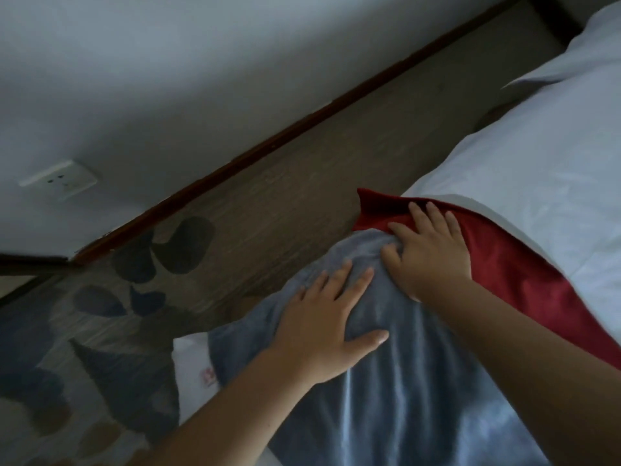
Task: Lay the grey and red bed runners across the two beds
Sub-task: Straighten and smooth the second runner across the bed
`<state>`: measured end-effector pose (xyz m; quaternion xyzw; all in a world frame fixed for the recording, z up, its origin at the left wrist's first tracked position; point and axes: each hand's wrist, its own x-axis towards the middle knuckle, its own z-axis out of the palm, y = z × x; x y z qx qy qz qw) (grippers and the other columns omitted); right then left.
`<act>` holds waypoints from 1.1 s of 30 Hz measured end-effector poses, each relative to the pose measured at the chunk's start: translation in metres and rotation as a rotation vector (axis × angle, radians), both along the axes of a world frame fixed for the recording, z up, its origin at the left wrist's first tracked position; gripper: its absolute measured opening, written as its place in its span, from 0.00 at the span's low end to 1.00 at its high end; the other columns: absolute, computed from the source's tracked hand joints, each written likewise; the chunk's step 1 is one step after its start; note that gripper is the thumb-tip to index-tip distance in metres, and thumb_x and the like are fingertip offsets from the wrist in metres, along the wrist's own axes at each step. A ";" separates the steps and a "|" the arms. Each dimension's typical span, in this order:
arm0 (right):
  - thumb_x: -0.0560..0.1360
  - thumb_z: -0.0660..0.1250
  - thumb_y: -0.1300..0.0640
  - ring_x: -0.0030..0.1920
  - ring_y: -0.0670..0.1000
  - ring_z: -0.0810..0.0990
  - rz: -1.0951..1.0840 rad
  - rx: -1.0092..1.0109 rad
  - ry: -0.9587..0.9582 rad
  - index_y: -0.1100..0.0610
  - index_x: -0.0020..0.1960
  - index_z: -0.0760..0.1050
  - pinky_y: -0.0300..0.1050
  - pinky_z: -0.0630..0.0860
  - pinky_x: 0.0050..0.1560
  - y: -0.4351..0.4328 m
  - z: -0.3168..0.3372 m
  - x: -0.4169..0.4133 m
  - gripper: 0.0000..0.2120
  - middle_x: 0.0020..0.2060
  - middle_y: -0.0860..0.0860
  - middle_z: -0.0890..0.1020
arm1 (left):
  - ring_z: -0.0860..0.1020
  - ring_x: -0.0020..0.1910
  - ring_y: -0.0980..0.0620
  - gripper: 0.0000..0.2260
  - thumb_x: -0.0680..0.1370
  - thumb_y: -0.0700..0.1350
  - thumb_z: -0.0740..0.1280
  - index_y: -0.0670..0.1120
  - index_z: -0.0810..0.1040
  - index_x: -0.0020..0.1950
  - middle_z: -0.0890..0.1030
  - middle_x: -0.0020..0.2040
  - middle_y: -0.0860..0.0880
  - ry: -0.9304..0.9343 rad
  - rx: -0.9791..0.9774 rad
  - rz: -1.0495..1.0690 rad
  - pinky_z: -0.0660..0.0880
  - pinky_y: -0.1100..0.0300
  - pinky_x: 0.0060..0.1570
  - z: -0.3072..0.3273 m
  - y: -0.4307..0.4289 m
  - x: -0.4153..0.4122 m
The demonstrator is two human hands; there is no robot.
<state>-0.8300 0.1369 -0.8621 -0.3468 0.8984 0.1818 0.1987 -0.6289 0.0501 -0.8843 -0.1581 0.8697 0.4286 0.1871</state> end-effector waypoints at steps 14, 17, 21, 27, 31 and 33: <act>0.77 0.50 0.35 0.82 0.56 0.42 -0.232 0.162 0.069 0.47 0.78 0.64 0.69 0.43 0.77 -0.015 -0.007 -0.087 0.33 0.81 0.52 0.56 | 0.44 0.83 0.52 0.35 0.73 0.80 0.50 0.78 0.35 0.73 0.38 0.82 0.64 0.014 0.062 0.022 0.47 0.44 0.79 0.000 0.000 -0.018; 0.78 0.49 0.37 0.82 0.56 0.39 -0.179 0.028 0.098 0.46 0.80 0.61 0.64 0.39 0.79 -0.002 -0.012 -0.078 0.32 0.82 0.51 0.51 | 0.51 0.82 0.56 0.36 0.72 0.79 0.55 0.79 0.37 0.74 0.44 0.83 0.64 0.023 0.065 0.078 0.50 0.53 0.75 -0.003 -0.001 -0.019; 0.83 0.44 0.40 0.82 0.53 0.39 -0.139 -0.219 0.035 0.47 0.82 0.55 0.56 0.38 0.80 0.025 -0.008 -0.064 0.29 0.83 0.50 0.46 | 0.59 0.80 0.55 0.31 0.77 0.76 0.50 0.76 0.38 0.76 0.53 0.84 0.58 0.086 -0.047 0.052 0.65 0.50 0.73 0.002 0.007 -0.016; 0.83 0.40 0.39 0.82 0.49 0.42 -0.200 -0.398 0.027 0.42 0.82 0.45 0.52 0.40 0.80 0.103 0.001 -0.005 0.28 0.83 0.46 0.46 | 0.54 0.82 0.49 0.30 0.81 0.71 0.45 0.68 0.40 0.81 0.49 0.85 0.49 0.158 -0.259 0.011 0.61 0.45 0.78 0.013 0.035 -0.018; 0.84 0.43 0.39 0.82 0.48 0.44 -0.309 -0.445 0.033 0.41 0.82 0.46 0.52 0.44 0.81 0.193 0.005 0.046 0.27 0.83 0.46 0.48 | 0.47 0.83 0.43 0.36 0.78 0.75 0.46 0.64 0.40 0.82 0.45 0.85 0.47 0.136 -0.381 0.005 0.51 0.41 0.80 0.020 0.067 -0.029; 0.84 0.42 0.39 0.82 0.48 0.44 -0.353 -0.422 0.043 0.41 0.82 0.46 0.53 0.46 0.81 0.244 0.004 0.074 0.28 0.83 0.46 0.48 | 0.47 0.83 0.37 0.38 0.78 0.74 0.48 0.60 0.44 0.84 0.46 0.85 0.45 0.146 -0.487 -0.020 0.50 0.36 0.79 0.024 0.092 -0.037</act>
